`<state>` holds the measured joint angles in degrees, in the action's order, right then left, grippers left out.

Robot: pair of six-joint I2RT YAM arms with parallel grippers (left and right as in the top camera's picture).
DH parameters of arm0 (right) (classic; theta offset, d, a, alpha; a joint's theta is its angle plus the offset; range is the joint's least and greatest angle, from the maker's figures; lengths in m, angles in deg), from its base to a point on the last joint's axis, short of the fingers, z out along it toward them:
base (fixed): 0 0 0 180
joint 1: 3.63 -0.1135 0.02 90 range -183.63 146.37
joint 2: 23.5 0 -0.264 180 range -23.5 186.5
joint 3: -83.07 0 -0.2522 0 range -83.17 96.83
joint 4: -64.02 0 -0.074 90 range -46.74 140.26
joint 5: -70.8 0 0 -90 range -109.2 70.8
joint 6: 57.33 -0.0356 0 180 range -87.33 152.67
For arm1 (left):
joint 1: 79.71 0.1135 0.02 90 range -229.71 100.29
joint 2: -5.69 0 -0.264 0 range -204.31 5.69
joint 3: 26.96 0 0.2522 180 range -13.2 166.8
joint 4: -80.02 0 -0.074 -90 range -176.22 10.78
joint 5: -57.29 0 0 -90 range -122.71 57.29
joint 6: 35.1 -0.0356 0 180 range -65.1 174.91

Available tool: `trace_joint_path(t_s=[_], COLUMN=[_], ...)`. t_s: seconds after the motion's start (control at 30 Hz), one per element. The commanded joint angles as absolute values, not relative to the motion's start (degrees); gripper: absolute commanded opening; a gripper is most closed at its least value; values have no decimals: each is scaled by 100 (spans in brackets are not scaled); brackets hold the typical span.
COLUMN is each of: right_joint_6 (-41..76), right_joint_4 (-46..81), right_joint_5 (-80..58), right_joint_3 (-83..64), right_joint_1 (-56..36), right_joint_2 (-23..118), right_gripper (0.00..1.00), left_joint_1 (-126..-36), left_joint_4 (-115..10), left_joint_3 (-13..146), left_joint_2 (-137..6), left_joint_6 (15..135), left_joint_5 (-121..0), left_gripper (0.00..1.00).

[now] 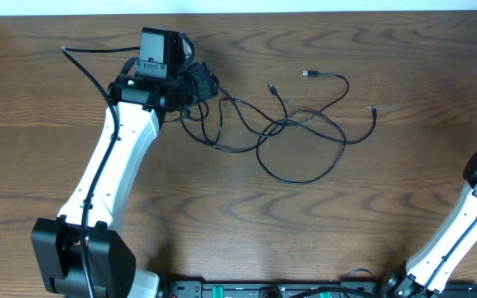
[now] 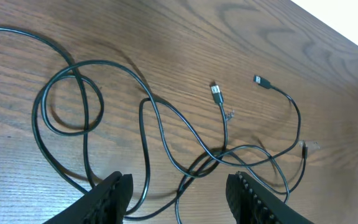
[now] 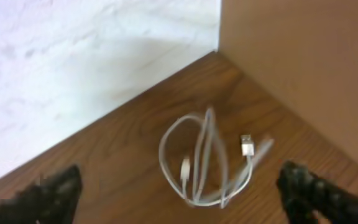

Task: Untangle cables

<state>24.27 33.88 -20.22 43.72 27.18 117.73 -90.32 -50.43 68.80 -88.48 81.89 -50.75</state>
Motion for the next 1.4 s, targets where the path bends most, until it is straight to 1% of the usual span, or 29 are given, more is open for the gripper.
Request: trace_joint_path(t_s=[0.0,0.07,0.23,0.4,0.5,0.53,0.57,0.67,0.77,0.83,0.93,0.97,1.13,1.3,1.37], right_joint_6=[2444,2442,2442,2440,2440,2440,2440,2449,2466,2595,2868,2844,2846,2846,2849], right_joint_4=[3010,2745,1980,903,243,109,-4,-750,-1296,-1650,-1825,-1821,-1738,-1746,-1751], right_joint_5=[-1814,-1729,-796,266,738,734,734,669,384,92,-304,-728,-923,-918,-920], right_joint_3=[4461,4461,4461,4461,4459,4461,4459,4453,4453,4448,4448,4448,4448,4448,4448], right_joint_1=[2667,2661,2556,2215,1784,1599,1452,617,152,-211,-609,-804,-904,-830,-821], right_joint_2=[11768,11672,11119,10345,10079,10074,10074,10173,10225,10262,10297,10306,10310,10315,10315], right_gripper=[99,99,99,99,99,99,99,99,96,96,96,97,99,99,99], left_joint_1=[-9019,-9019,-9043,-9210,-9227,-9227,-9227,-9225,-9210,-9153,-9098,-9098,-9205,-9321,-9330], left_joint_4=[-5078,-5080,-5080,-5102,-5176,-5205,-5209,-5155,-5056,-4962,-4757,-4562,-4324,-4776,-4947], left_joint_3=[6845,6845,6845,6845,6845,6845,6845,6843,6843,6843,6843,6830,6489,5977,5920], left_joint_2=[-8851,-8851,-8851,-8853,-8853,-8853,-8853,-8853,-8853,-8855,-8855,-8864,-8866,-8982,-9281], left_joint_6=[8173,8173,7926,7564,7570,7568,7566,7483,7483,7435,7140,6982,6707,6342,6322], left_joint_5=[-4997,-4997,-4999,-4992,-4995,-4995,-4992,-4951,-4820,-4811,-5029,-5137,-5172,-5172,-5172], left_gripper=[54,54,54,54,54,54,57,60,62,63,64,63,63,64,64])
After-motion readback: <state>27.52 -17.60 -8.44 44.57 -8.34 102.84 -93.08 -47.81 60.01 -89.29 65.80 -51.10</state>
